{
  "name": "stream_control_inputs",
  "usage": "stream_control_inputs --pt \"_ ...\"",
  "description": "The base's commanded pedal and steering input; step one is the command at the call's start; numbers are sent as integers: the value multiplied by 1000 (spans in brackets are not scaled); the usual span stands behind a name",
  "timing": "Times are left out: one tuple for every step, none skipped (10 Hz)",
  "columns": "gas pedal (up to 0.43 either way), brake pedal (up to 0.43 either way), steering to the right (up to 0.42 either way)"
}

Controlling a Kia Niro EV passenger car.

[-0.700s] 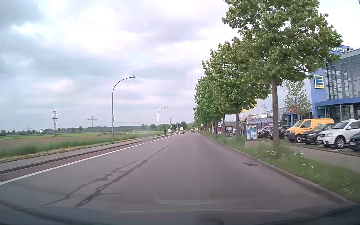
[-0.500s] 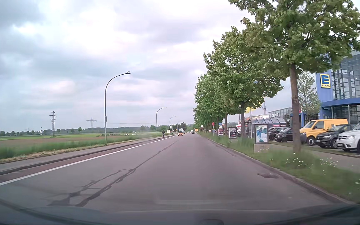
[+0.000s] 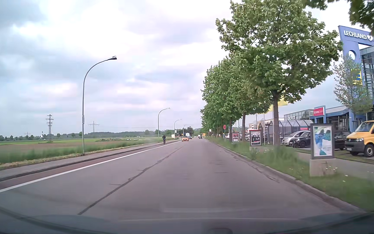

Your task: Follow the waypoints while adhering to traffic rules and regulations

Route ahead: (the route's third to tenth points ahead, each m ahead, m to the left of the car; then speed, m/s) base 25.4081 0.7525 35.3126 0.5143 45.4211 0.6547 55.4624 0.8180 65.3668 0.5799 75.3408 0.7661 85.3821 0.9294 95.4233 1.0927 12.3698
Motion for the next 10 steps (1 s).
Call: stream_control_inputs --pt "157 0 -1" --pt "157 0 -4" --pt "157 0 -6" --pt "157 0 -7" --pt "157 0 -7" --pt "157 0 -6" --pt "157 0 -4" --pt "169 0 -3" --pt "177 0 -3" --pt "177 0 -2"
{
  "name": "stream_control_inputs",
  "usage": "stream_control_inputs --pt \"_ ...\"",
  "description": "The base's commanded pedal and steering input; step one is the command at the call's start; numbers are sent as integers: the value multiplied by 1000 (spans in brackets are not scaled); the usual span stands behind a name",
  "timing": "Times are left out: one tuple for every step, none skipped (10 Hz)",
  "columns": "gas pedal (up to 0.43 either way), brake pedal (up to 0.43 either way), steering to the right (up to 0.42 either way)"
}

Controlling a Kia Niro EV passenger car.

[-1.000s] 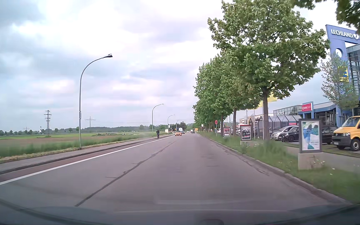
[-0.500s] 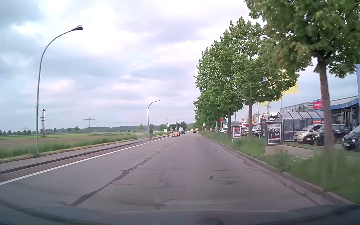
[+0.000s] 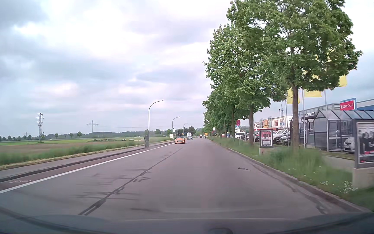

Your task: Follow the waypoints while adhering to traffic rules and regulations

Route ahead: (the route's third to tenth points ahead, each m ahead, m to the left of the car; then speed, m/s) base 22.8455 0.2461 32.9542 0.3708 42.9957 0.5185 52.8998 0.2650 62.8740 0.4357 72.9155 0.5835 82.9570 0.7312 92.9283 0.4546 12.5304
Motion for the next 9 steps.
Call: stream_control_inputs --pt "177 0 -3" --pt "177 0 -2" --pt "169 0 -2" --pt "169 0 -1" --pt "169 0 -1" --pt "157 0 0" --pt "157 0 1" --pt "157 0 2" --pt "157 0 2"
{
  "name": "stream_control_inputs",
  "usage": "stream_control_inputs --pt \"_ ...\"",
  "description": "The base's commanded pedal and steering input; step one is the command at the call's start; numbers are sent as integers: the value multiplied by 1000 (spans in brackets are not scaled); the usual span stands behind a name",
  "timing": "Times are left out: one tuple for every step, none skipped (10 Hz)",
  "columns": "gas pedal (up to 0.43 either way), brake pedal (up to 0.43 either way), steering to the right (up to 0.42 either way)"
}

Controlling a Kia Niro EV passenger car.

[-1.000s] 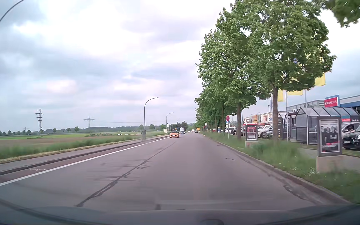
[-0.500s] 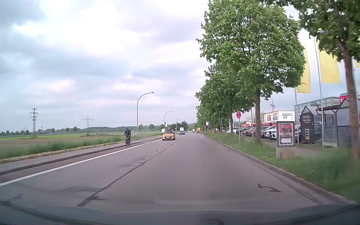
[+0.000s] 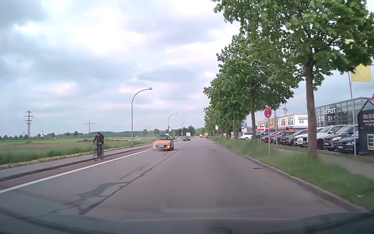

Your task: Follow the waypoints while adhering to traffic rules and regulations

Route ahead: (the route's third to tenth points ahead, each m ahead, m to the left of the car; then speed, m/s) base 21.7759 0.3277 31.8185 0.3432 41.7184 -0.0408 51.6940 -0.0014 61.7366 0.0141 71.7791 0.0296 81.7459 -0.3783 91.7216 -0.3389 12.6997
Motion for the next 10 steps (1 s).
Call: stream_control_inputs --pt "157 0 2" --pt "157 0 2" --pt "157 0 2" --pt "157 0 2" --pt "157 0 2" --pt "157 0 1" --pt "157 0 1" --pt "157 0 1" --pt "157 0 1" --pt "157 0 1"
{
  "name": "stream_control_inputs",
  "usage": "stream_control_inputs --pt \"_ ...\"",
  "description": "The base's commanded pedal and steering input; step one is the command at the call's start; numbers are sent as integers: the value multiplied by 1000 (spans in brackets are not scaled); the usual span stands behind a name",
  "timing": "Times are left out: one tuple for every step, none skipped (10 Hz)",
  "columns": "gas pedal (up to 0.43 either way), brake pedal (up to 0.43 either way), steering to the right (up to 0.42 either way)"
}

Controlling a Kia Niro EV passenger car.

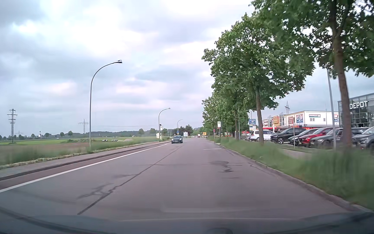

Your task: Follow the waypoints while adhering to traffic rules and regulations

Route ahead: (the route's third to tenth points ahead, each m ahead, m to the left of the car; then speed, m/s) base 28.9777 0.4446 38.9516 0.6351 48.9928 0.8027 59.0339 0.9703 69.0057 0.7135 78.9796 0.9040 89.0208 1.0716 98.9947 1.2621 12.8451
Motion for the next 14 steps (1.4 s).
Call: stream_control_inputs --pt "157 0 1" --pt "157 0 1" --pt "169 0 0" --pt "169 0 -2" --pt "169 0 -3" --pt "169 0 -2" --pt "169 0 -3" --pt "169 0 -3" --pt "169 0 -3" --pt "169 0 -3" --pt "169 0 -2" --pt "157 0 -2" --pt "157 0 -2" --pt "157 0 -2"
